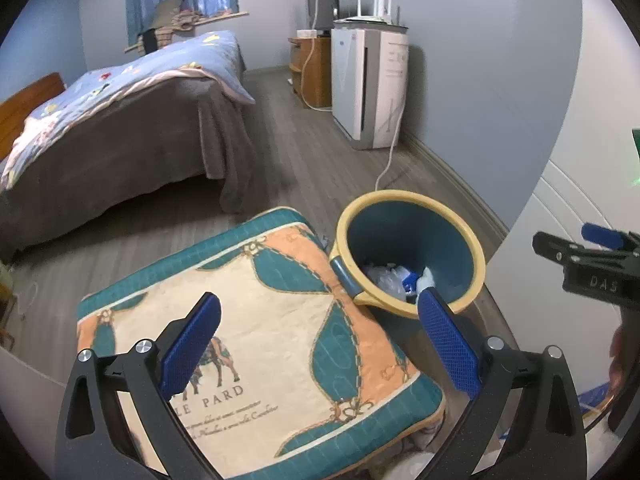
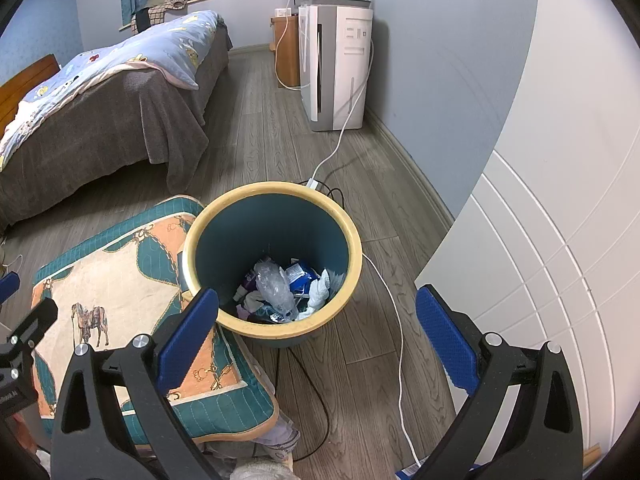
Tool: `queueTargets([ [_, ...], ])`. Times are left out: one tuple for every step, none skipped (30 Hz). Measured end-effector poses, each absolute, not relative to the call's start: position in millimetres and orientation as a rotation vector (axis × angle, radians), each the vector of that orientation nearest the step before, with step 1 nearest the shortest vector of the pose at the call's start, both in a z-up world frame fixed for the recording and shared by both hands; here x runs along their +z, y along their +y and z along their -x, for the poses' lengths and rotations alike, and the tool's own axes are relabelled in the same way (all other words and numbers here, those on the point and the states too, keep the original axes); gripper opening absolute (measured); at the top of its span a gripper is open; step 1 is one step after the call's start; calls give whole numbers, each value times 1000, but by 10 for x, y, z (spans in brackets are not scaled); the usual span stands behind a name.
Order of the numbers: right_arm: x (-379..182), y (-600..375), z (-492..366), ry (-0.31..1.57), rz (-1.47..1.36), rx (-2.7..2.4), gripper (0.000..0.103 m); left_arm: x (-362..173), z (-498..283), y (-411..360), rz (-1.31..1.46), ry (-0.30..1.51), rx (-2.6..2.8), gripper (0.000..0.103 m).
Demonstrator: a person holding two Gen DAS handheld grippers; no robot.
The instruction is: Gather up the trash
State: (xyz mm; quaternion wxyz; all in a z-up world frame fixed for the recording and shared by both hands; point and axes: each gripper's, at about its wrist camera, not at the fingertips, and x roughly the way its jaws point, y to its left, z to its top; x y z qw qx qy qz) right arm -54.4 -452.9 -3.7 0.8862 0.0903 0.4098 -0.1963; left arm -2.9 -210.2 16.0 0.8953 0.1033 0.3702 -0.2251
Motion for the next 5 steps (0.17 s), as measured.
queueTargets([
  [-37,-4530,544,852,-187,-408,97,161,22,-2093,-210,769,-463,98],
  [-38,-4530,544,853,-187,-408,97,160,16,-2091,-208,771,-461,98],
  [-40,-4529,545,854,-187,-408,97,160,13,-2091,-208,772,-460,98],
  [-45,-4523,548,855,-188,-409,97,162,10,-2086,-207,772,-458,98],
  [-52,-4519,552,856,-189,-410,97,167,11,-2081,-207,770,-457,98],
])
